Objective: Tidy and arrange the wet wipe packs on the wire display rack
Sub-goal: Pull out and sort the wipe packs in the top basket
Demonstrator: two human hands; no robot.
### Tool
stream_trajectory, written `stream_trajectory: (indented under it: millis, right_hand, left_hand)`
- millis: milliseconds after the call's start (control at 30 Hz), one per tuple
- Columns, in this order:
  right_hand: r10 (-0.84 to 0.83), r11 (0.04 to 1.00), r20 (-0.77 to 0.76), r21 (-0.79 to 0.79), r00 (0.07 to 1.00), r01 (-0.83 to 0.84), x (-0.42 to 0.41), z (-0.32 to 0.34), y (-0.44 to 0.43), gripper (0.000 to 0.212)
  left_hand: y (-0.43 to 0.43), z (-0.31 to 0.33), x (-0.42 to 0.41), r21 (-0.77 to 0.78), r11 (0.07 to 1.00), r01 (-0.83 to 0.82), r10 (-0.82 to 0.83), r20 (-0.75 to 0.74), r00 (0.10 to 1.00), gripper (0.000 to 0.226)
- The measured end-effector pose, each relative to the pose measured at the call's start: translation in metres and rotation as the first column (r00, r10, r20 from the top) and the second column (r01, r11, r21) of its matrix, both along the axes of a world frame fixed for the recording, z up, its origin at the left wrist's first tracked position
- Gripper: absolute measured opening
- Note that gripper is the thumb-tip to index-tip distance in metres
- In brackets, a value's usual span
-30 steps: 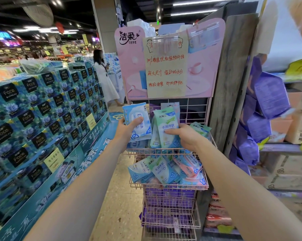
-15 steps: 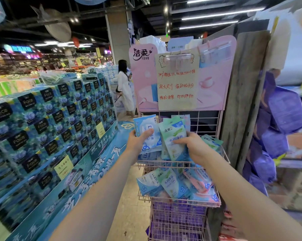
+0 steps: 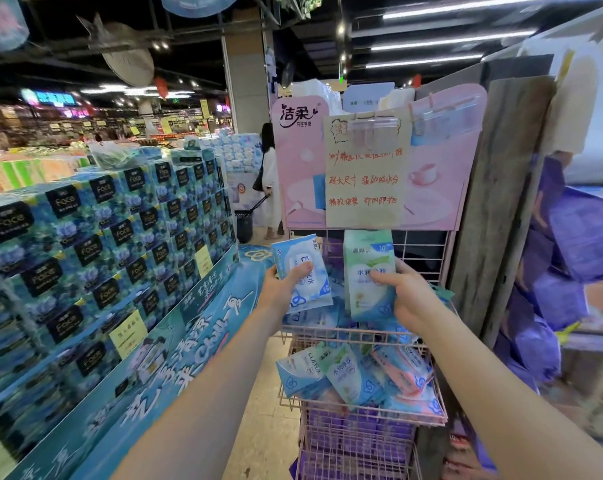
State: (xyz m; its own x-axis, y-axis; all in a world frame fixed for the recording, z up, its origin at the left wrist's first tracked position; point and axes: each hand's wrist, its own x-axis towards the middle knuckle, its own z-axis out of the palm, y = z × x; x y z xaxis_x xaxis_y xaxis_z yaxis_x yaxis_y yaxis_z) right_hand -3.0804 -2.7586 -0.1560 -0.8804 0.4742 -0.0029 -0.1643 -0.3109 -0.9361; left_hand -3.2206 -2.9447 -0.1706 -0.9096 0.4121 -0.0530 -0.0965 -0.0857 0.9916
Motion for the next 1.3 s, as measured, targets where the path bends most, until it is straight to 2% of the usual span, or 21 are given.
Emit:
stream_trajectory:
  millis: [133, 200, 300, 367, 467, 533, 567, 633, 700, 733, 800, 867, 900, 1000, 1067, 1267, 1300]
  right_hand:
    - [-0.047, 0.997, -0.049, -0.062, 0.998, 0.044, -0.001, 0.012, 0.006, 0.031]
    - [-0.066, 0.997, -0.02, -0.042, 0.998, 0.065, -0.006, 0.006, 0.007, 0.034]
    - [-0.049, 0.988, 0.193, 0.153, 0.98, 0.02, -0.01, -0.014, 0.004, 0.038]
    - [-0.094, 0.948, 0.298, 0.317, 0.95, -0.005, -0.01, -0.023, 0.005, 0.05]
    - [-0.124, 0.933, 0.297, 0.36, 0.947, 0.009, -0.005, -0.023, 0.011, 0.062]
    - [-0.131, 0.93, 0.268, 0.366, 0.955, 0.025, 0.001, -0.016, 0.015, 0.057]
    - [-0.188, 0.916, 0.253, 0.394, 0.949, 0.077, 0.003, -0.013, 0.019, 0.055]
    - [-0.423, 0.824, 0.224, 0.498, 0.878, 0.27, 0.009, -0.009, 0.03, 0.051]
    - [-0.637, 0.665, 0.196, 0.63, 0.745, 0.402, 0.017, -0.009, 0.044, 0.041]
    - [-0.7, 0.588, 0.202, 0.707, 0.685, 0.393, 0.021, -0.011, 0.051, 0.039]
    - [-0.774, 0.492, 0.28, 0.83, 0.567, 0.262, 0.027, -0.016, 0.06, 0.048]
    - [-0.789, 0.492, 0.399, 0.866, 0.467, 0.092, 0.031, -0.023, 0.063, 0.071]
    - [-0.773, 0.51, 0.444, 0.86, 0.452, 0.028, 0.032, -0.027, 0.064, 0.079]
    - [-0.737, 0.509, 0.451, 0.86, 0.503, -0.026, 0.033, -0.042, 0.066, 0.081]
    - [-0.752, 0.435, 0.381, 0.9, 0.538, -0.029, 0.035, -0.046, 0.064, 0.073]
    - [-0.711, 0.27, 0.215, 0.962, 0.67, -0.022, 0.039, -0.041, 0.057, 0.052]
    - [-0.675, 0.287, 0.191, 0.958, 0.712, 0.016, 0.04, -0.04, 0.055, 0.045]
  left_hand:
    - [0.001, -0.003, -0.003, -0.005, 1.0, -0.007, 0.007, 0.006, 1.0, 0.053]
    - [0.0, -0.004, -0.003, 0.001, 1.0, -0.009, 0.009, 0.013, 1.0, 0.053]
    - [0.002, -0.006, -0.005, 0.009, 1.0, -0.014, 0.014, 0.004, 1.0, 0.05]
    - [0.003, -0.007, -0.007, 0.025, 1.0, -0.014, 0.014, 0.002, 1.0, 0.052]
    - [0.003, -0.008, -0.008, 0.016, 1.0, -0.012, 0.013, -0.007, 1.0, 0.049]
    - [0.003, -0.008, -0.008, 0.024, 1.0, -0.013, 0.013, 0.0, 1.0, 0.045]
    - [0.003, -0.009, -0.009, 0.024, 1.0, -0.012, 0.012, 0.006, 1.0, 0.049]
    - [0.004, -0.011, -0.011, 0.024, 1.0, -0.011, 0.011, 0.002, 1.0, 0.052]
    - [0.004, -0.012, -0.012, 0.031, 0.999, -0.011, 0.011, 0.007, 1.0, 0.055]
    - [0.005, -0.013, -0.013, 0.034, 0.999, -0.011, 0.011, 0.01, 1.0, 0.055]
    - [0.005, -0.013, -0.013, 0.047, 0.999, -0.006, 0.006, 0.007, 1.0, 0.051]
    - [0.005, -0.013, -0.013, 0.06, 0.998, -0.003, 0.002, 0.016, 1.0, 0.048]
    - [0.005, -0.013, -0.013, 0.061, 0.998, -0.001, -0.001, 0.021, 1.0, 0.048]
    - [0.005, -0.014, -0.014, 0.061, 0.998, 0.002, -0.003, 0.014, 1.0, 0.04]
    - [0.005, -0.014, -0.014, 0.063, 0.998, 0.006, -0.007, 0.009, 1.0, 0.037]
    - [0.004, -0.013, -0.012, 0.067, 0.998, 0.005, -0.005, -0.003, 1.0, 0.049]
    - [0.004, -0.013, -0.012, 0.067, 0.998, 0.002, -0.002, -0.005, 1.0, 0.05]
